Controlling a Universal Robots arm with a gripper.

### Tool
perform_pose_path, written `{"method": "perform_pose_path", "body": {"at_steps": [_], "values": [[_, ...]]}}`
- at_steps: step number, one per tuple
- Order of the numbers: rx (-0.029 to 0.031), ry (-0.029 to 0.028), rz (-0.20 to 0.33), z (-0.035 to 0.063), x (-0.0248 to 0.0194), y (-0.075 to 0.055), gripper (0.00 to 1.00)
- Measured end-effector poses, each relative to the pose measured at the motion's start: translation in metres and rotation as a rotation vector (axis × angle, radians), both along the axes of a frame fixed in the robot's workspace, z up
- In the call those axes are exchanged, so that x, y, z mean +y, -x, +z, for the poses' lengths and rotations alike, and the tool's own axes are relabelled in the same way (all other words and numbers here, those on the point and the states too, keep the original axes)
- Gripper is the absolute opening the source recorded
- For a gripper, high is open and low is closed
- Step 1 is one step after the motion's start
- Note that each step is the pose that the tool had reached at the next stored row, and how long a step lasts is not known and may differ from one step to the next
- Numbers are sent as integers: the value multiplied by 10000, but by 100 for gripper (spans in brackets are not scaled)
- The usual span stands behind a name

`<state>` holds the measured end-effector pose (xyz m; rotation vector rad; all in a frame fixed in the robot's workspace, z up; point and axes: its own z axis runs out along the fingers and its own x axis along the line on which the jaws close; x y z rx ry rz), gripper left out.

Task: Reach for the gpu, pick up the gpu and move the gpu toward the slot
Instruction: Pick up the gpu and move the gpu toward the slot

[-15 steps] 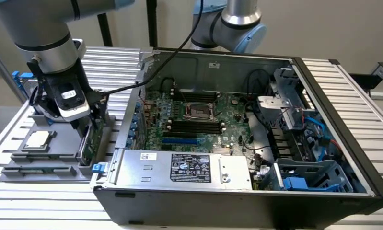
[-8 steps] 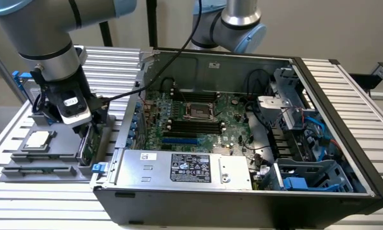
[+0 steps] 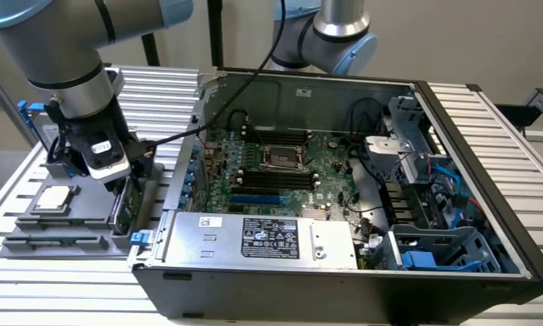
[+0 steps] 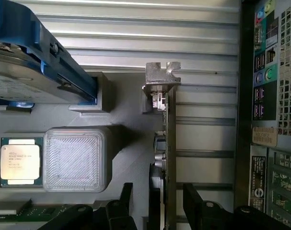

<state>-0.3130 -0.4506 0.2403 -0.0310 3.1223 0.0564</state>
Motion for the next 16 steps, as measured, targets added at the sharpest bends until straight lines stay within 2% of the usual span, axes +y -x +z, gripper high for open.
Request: {"method": "perform_pose_path", "body": {"at_steps": [8, 10, 11, 16], "values": [[-27, 14, 2, -8, -7, 50, 54], [-31, 16, 3, -8, -7, 50, 52], [-32, 18, 2, -8, -7, 51, 45], [-34, 31, 2, -9, -5, 51, 42]]}}
